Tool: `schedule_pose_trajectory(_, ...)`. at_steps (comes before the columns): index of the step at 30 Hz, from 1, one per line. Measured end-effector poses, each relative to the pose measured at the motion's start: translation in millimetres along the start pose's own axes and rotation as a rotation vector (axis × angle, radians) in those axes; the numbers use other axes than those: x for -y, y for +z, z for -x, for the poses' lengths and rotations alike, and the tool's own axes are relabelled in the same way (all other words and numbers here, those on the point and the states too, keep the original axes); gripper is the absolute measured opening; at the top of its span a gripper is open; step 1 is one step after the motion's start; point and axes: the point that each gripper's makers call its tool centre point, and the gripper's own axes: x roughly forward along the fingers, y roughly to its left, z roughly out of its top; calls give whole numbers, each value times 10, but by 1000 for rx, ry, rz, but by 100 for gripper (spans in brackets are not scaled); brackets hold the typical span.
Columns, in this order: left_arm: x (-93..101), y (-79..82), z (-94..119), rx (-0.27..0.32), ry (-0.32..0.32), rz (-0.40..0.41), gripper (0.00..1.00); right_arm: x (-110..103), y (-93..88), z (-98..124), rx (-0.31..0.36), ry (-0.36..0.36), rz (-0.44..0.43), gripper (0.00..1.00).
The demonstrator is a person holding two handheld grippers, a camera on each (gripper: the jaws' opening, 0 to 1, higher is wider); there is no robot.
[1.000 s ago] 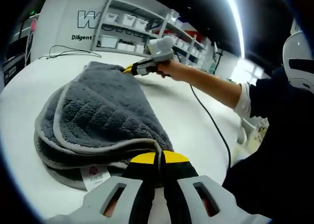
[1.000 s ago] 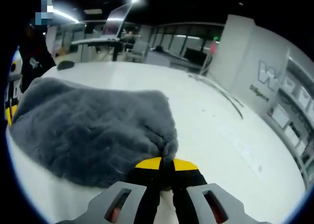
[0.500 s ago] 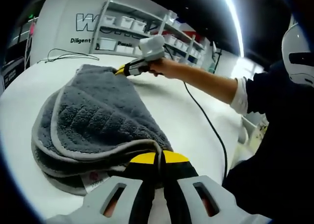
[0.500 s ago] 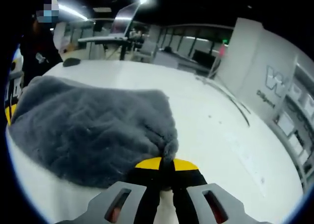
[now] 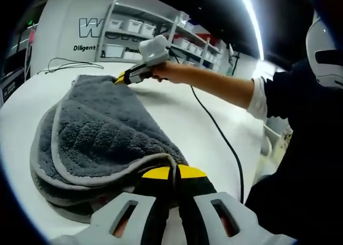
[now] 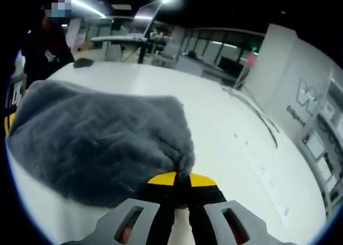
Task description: Open the folded towel by lifting each exposed corner and separating the folded layers until the towel lies flat within the target outline without major curled edges
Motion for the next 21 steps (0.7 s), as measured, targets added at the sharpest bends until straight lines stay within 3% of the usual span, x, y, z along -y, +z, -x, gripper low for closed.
schedule_pose_trajectory(21, 147, 45, -173, 7, -42, -16, 2, -1, 113, -159, -26, 18, 65, 2)
